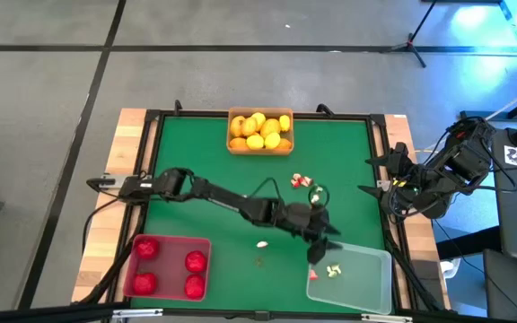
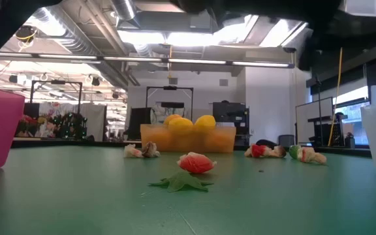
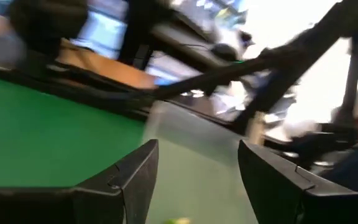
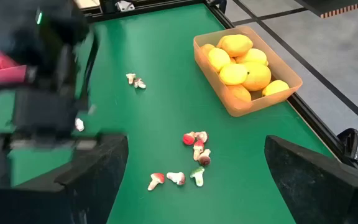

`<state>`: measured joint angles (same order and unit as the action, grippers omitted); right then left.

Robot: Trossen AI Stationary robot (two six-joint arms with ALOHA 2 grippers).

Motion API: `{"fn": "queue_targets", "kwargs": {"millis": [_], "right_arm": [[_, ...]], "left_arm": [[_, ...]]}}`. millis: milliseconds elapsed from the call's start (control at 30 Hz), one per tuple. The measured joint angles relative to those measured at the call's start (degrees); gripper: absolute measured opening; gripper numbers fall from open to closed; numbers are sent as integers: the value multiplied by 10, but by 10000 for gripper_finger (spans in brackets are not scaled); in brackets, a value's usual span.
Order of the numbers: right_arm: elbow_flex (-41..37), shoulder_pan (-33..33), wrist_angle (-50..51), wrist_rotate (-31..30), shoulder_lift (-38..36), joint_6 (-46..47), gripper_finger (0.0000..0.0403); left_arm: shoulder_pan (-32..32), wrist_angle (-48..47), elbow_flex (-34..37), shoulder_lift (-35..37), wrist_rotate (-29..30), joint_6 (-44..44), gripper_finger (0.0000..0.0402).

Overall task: Sort produce into baskets
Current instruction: Put the red mushroom into the transparent bin

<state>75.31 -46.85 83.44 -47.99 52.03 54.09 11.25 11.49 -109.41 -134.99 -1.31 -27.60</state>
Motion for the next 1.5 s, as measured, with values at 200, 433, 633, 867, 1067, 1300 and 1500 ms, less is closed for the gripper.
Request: {"fn": "queue_targets", "kwargs": {"millis": [200,433,633,867,1067,1300,1500], "right_arm": [[0,0,0,0,0,1,374],[0,0,3,1,0,1,374],[0,0,8,1,-1,-3,374],[0,0,8,1,-1,-19,374],[0,0,8,1,-1,-20,374],[0,0,7,1,-1,-20,374],[0,0,7,1,-1,-21,374]], "left_arm": [[-48,-186,-1,57,97,103,217],[-103,-236,28,62,121,141,217],[-125,-144,115,60,129,150,210],[-125,-43,213,62,152,135,184],[-131,37,290,62,180,73,192],[-138,61,297,62,198,123,209],[-138,57,297,59,201,127,210]]}}
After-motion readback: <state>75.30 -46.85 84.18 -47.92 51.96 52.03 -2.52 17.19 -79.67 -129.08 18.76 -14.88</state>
